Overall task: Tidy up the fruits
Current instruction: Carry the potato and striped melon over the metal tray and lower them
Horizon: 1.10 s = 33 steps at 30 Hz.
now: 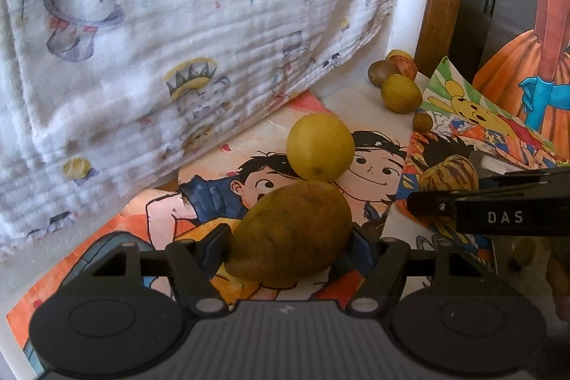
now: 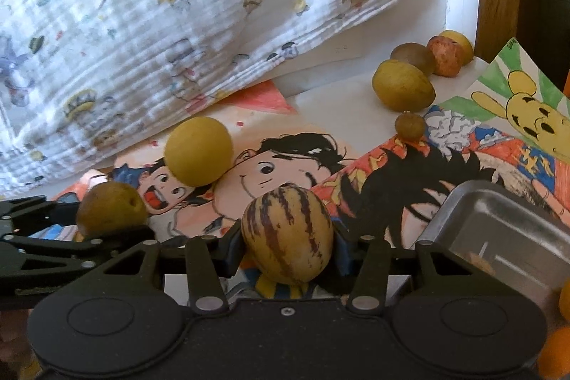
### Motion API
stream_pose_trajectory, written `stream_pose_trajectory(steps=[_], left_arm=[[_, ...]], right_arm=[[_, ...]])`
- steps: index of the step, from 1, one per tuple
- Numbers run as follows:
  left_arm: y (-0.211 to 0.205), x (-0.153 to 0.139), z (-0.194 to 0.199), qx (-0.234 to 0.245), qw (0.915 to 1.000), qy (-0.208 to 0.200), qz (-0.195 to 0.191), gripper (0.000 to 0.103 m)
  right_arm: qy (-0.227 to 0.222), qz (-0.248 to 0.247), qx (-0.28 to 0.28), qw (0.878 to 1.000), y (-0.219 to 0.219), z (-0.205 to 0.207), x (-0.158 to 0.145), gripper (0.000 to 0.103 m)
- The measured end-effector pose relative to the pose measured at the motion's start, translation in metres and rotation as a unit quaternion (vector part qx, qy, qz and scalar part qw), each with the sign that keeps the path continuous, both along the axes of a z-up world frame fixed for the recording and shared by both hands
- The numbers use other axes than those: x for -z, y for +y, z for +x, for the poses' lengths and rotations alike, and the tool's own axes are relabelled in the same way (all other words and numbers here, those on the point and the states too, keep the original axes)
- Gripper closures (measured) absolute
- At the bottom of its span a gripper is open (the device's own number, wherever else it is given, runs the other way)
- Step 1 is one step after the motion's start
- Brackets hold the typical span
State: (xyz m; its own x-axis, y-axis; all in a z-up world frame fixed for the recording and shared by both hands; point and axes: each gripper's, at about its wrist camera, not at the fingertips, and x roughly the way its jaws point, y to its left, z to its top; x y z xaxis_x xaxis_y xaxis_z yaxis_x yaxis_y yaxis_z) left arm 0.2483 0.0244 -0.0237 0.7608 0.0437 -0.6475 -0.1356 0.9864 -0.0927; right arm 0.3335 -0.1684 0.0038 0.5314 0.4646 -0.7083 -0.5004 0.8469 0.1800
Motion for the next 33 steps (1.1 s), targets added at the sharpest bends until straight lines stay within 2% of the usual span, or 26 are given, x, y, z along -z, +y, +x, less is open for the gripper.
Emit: stream_pose_trajectory(steps=[9,17,23,33], left_arm=[[-0.006,-0.008,-0.016,-0.002,0.9999,-0.010,-0.008,0.030],[-0.024,-0.021,-0.030,0.012,0.9996,-0.022,-0.010,0.030],[-0.051,-0.030,-0.039,0.054,0.9977,-0.033,-0.026,0.030],[-0.105,-0.029,-0.048,0.140,0.9893,-0.028,-0.029,0.030]], right_arm=[[0.006,0.027,0.011,1.000,-0.015,-0.027,-0.010,0.052],[-0.013,0.054,0.044,0.997,-0.045,-0.060,-0.034,0.052],[-0.024,0.065,0.104,0.992,-0.082,-0.080,-0.044,0.052],[-0.005,0.069,0.201,0.977,-0.146,-0.104,-0.031,0.052]])
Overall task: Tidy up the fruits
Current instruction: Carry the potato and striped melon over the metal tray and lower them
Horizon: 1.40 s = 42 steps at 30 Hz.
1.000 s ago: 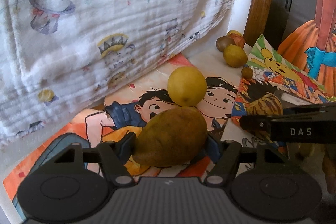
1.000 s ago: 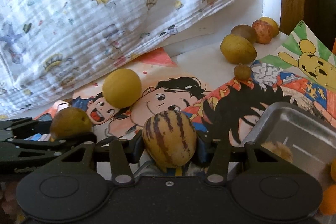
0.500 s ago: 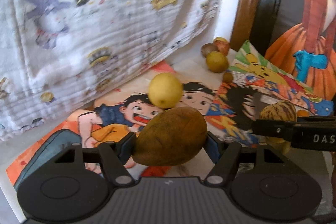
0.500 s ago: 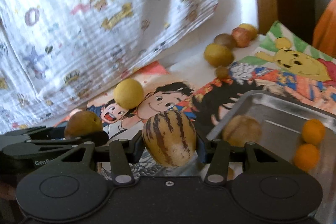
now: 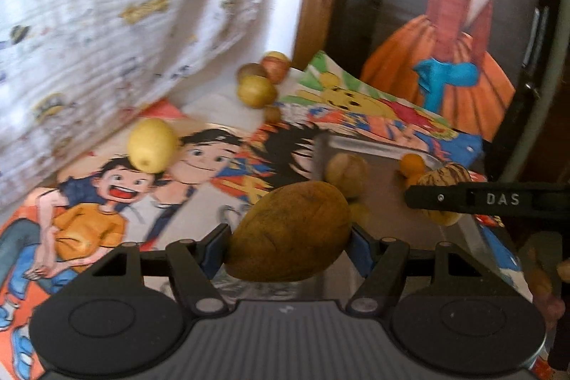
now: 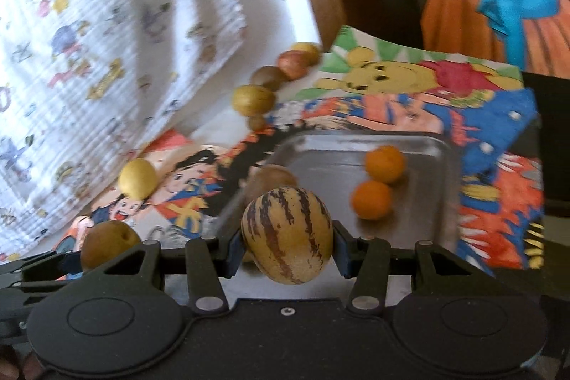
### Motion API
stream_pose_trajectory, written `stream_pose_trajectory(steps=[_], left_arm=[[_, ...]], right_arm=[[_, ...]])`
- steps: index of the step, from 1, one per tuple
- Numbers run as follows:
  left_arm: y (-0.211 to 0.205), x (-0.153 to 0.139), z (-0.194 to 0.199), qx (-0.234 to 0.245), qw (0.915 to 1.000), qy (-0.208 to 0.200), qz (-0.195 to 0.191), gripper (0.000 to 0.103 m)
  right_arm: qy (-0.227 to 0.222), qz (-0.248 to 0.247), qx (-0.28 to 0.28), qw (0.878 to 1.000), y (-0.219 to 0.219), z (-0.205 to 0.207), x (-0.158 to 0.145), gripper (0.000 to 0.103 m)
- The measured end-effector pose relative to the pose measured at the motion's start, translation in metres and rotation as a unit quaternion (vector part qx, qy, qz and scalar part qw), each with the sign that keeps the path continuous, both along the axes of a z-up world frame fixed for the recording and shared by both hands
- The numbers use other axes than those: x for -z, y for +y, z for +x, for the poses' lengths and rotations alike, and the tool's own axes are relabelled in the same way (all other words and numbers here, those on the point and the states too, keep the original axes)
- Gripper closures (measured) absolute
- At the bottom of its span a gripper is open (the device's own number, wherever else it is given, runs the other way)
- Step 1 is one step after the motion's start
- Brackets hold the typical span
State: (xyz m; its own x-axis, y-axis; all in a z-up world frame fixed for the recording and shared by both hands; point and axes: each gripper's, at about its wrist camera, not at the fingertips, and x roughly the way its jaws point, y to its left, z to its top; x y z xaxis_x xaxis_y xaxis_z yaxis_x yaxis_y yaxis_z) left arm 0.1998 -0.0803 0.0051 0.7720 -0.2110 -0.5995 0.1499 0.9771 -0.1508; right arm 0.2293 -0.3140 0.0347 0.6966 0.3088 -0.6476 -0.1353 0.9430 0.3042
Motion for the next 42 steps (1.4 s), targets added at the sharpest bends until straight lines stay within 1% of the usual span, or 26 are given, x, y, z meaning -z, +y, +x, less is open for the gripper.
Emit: stream_pose_trajectory(steps=[6,11,15,17,22,29,31,36,39,42], left_arm=[[-0.021,0.004,0.003,0.043,0.9990,0.014,0.002,0.030],[-0.034,0.011,0.011,0.077,0.9966,0.028,0.008,0.030],[-0.043,0.016,0.016,0.092,0.9950,0.035,0.014,0.030],[-0.046,0.017,0.016,0.095,0.9948,0.031,0.022,0.030],[-0.050,0.019,0.022,0.095,0.9947,0.027,0.028,0.030],[-0.060,0.022,0.019,0.104,0.9916,0.014,0.076,0.029],[-0.061,0.023,0.018,0.105,0.9910,0.011,0.082,0.029],[-0.061,0.024,0.016,0.104,0.9905,0.010,0.089,0.029],[-0.057,0.022,0.016,0.098,0.9922,0.015,0.076,0.029],[-0.049,0.020,0.016,0.090,0.9939,0.024,0.060,0.027]], right_arm=[[0.009,-0.003,0.029,1.000,-0.019,0.001,0.009,0.052],[0.012,-0.012,0.038,0.999,-0.024,0.006,0.015,0.052],[0.012,-0.030,0.043,0.999,-0.024,0.012,0.020,0.052],[0.013,-0.038,0.044,0.998,-0.022,0.015,0.022,0.052],[0.014,-0.052,0.045,0.998,-0.020,0.018,0.028,0.052],[0.010,-0.063,0.046,0.997,-0.016,0.019,0.028,0.051],[0.010,-0.060,0.045,0.997,-0.017,0.018,0.029,0.049],[0.012,-0.056,0.047,0.997,-0.017,0.018,0.028,0.049],[0.014,-0.054,0.049,0.997,-0.017,0.017,0.027,0.048],[0.013,-0.052,0.050,0.997,-0.017,0.014,0.025,0.043]])
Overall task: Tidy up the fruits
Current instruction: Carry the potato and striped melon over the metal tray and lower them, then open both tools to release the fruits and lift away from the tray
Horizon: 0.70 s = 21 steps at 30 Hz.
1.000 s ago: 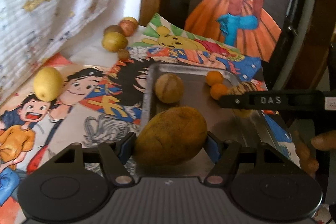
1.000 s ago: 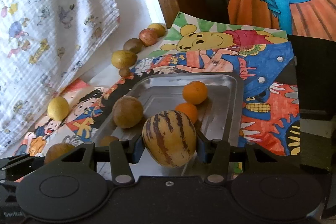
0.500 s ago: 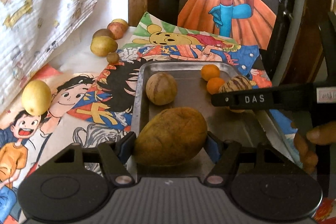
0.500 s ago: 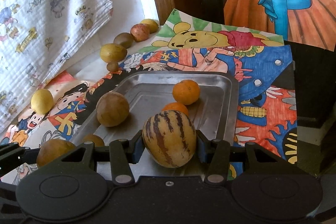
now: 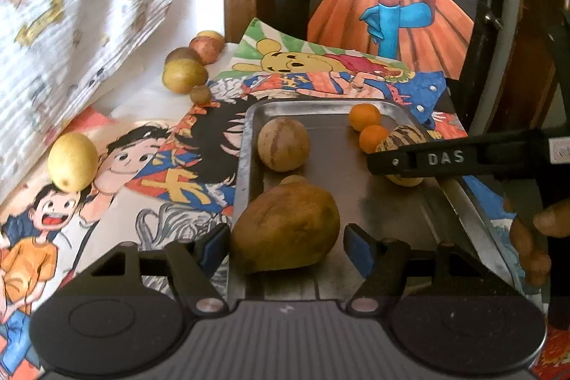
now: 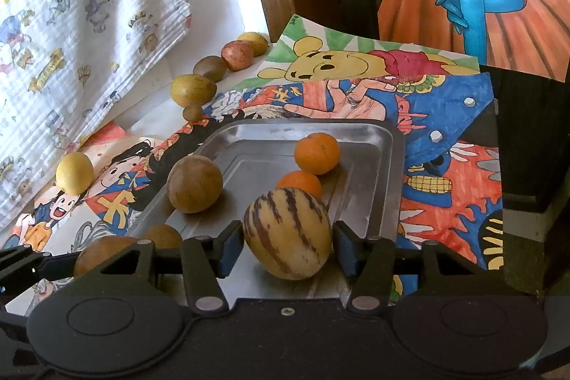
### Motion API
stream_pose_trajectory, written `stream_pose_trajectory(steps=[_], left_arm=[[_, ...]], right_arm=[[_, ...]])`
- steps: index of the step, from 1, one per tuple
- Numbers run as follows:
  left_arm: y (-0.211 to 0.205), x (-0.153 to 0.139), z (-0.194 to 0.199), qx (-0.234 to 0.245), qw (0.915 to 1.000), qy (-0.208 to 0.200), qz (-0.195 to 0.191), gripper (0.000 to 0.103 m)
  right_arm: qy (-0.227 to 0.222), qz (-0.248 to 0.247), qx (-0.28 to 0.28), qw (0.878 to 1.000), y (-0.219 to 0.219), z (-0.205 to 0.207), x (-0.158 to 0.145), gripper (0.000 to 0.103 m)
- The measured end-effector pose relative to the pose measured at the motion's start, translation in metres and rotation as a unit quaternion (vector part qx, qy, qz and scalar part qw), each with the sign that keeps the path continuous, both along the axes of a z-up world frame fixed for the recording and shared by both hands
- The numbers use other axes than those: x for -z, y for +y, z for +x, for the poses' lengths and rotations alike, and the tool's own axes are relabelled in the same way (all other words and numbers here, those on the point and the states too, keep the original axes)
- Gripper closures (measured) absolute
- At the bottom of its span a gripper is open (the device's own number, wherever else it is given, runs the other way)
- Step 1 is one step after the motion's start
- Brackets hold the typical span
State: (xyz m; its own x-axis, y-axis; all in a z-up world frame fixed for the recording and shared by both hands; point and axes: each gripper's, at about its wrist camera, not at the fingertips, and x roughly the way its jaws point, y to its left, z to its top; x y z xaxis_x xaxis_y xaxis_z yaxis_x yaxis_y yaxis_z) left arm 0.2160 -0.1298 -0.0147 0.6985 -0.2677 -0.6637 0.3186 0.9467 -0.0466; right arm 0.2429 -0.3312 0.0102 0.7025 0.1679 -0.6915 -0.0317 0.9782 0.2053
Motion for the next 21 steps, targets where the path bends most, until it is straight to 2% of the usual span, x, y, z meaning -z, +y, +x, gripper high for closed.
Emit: stream_pose_trajectory(steps=[5,10,14,15,21], left_arm=[[0.014,-0.007,-0.007,-0.022,0.9994,-0.004,-0.026,0.017],[0.029,-0.017,-0.017,-0.052,0.9980,-0.016,-0.033,0.009],[0.043,-0.024,-0.027,-0.082,0.9958,-0.024,-0.035,0.002],[0.047,-0.025,-0.030,-0.089,0.9950,-0.025,-0.037,0.001],[0.069,-0.032,-0.047,-0.124,0.9908,-0.029,-0.046,0.001]], right_arm=[[-0.005,0.003,0.001,1.000,0.000,-0.009,-0.007,0.033],[-0.013,0.005,0.005,1.000,0.001,-0.023,-0.016,0.023],[-0.017,0.004,0.005,1.000,0.004,-0.034,-0.023,0.019],[-0.018,0.003,0.005,1.000,0.005,-0.038,-0.025,0.015],[-0.023,0.000,-0.001,1.000,0.015,-0.062,-0.035,0.006]])
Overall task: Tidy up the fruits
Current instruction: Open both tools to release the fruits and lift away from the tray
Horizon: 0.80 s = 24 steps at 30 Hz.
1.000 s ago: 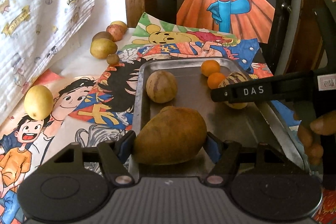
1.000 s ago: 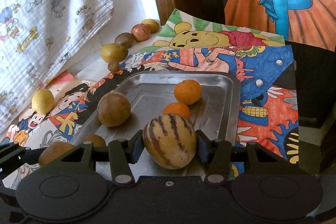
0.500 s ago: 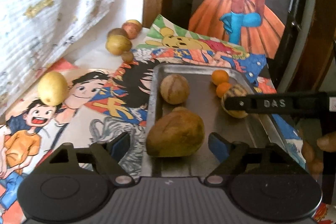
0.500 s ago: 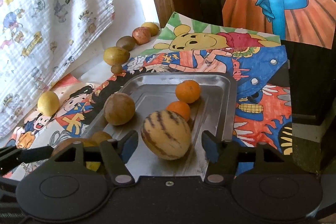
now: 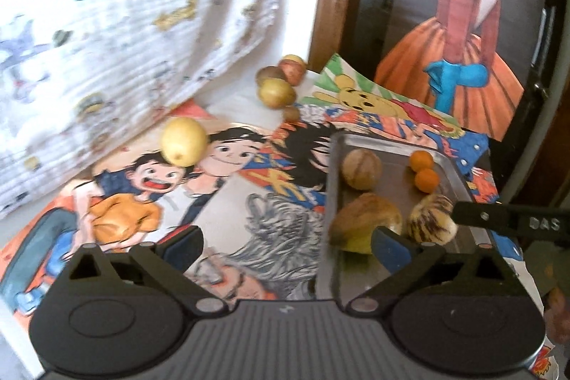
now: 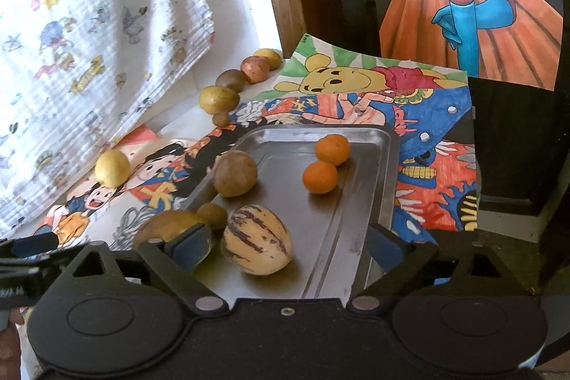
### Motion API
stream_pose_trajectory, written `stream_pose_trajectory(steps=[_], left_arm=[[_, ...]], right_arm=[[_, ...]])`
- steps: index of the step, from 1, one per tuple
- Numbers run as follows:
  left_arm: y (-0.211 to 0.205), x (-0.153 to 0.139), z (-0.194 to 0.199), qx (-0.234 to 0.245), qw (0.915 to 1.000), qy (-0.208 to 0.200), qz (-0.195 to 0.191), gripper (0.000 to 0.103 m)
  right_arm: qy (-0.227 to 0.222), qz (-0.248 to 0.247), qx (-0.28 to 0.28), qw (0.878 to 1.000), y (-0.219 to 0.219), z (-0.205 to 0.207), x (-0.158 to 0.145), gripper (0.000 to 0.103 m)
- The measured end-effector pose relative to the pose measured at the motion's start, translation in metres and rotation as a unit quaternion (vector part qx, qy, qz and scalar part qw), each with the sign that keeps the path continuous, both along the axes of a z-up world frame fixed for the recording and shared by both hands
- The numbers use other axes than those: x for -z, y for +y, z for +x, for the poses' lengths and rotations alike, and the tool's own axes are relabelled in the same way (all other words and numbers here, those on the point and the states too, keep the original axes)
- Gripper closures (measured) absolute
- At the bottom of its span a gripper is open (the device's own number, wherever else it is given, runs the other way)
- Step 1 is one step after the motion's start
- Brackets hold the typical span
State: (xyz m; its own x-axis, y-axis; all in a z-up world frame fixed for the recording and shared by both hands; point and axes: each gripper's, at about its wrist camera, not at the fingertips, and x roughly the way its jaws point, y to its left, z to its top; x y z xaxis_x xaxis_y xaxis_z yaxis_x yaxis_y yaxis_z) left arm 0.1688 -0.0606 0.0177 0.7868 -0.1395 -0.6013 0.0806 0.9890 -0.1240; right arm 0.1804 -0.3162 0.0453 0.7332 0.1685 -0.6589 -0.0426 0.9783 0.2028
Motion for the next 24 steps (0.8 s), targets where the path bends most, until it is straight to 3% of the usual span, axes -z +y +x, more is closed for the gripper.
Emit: stream_pose_trajectory(steps=[8,24], left_arm=[[0.022,-0.003,-0.027,-0.025,0.9995,0.009,0.016,0.001],[0.054,-0.004,-0.067,-0.050,0.9968,0.053,0.031,0.001]], right_arm=[[0.018,0.001,-0.004,1.000,0.015,-0.041,-0.014,0.001],[0.149,0.047,-0.044,0.987,0.061,-0.093,-0.007,0.001]])
